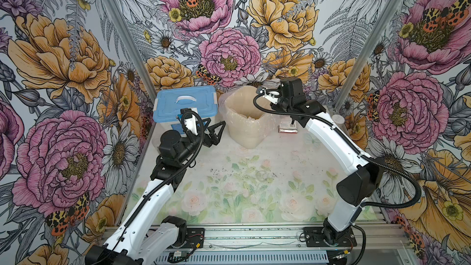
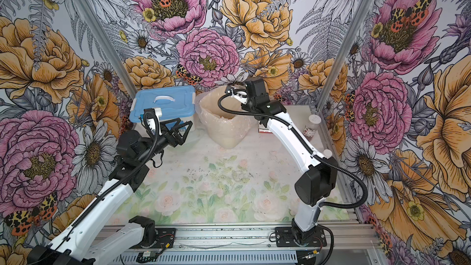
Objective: Empty the moldy dried flower tea in the jars
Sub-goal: Adjust the jar.
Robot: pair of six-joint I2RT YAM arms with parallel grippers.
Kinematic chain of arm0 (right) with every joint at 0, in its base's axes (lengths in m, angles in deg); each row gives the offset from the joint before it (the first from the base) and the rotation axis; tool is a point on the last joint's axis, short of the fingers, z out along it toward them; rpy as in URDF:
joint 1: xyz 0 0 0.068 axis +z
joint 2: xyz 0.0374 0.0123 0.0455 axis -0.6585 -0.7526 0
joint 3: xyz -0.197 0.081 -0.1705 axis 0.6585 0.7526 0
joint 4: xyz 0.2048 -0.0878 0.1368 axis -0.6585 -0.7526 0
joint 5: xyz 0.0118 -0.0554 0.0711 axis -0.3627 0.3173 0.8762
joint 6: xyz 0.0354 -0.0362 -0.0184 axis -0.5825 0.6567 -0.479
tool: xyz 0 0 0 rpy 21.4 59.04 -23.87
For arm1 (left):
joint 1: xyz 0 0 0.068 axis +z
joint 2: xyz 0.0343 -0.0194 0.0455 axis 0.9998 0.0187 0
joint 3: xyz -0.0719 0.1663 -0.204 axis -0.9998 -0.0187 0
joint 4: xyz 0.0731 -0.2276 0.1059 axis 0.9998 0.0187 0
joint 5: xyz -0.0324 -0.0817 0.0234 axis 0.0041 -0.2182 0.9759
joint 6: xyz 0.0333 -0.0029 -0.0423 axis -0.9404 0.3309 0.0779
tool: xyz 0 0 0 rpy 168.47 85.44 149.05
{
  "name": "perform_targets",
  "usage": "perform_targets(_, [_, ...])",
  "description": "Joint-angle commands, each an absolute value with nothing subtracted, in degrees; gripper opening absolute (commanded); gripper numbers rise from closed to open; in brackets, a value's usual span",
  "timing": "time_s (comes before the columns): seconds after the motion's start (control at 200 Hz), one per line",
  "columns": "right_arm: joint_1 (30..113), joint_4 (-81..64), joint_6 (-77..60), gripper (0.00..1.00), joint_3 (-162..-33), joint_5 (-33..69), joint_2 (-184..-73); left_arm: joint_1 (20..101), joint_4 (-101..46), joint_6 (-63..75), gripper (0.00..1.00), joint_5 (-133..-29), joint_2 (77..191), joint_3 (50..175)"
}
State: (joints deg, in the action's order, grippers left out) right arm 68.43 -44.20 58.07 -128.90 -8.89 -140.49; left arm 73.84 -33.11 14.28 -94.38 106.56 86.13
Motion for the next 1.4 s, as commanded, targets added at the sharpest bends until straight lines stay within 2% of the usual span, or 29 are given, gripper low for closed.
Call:
perform_targets(0.0, [68.3, -44.0, 53.1, 0.05, -127.3, -3.7, -137.6, 74.3, -29.4, 16.5, 0.92, -101.0, 110.3, 90.7])
perform_targets(0.405, [68.4, -43.4, 50.6, 0.06, -120.4, 4.5, -131.9, 72.0, -15.9, 14.6, 0.79, -107.5, 126.3, 112.6])
perform_targets(0.845, [69.8, -39.2, 50.1, 0.08, -111.6, 8.6, -125.9, 68.1, -1.1, 11.6, 0.59, -112.7, 141.1, 133.7])
perform_targets(1.396, [70.9, -37.1, 49.9, 0.09, -108.1, 10.3, -123.3, 63.8, 8.6, 7.5, 0.45, -112.8, 150.8, 145.6])
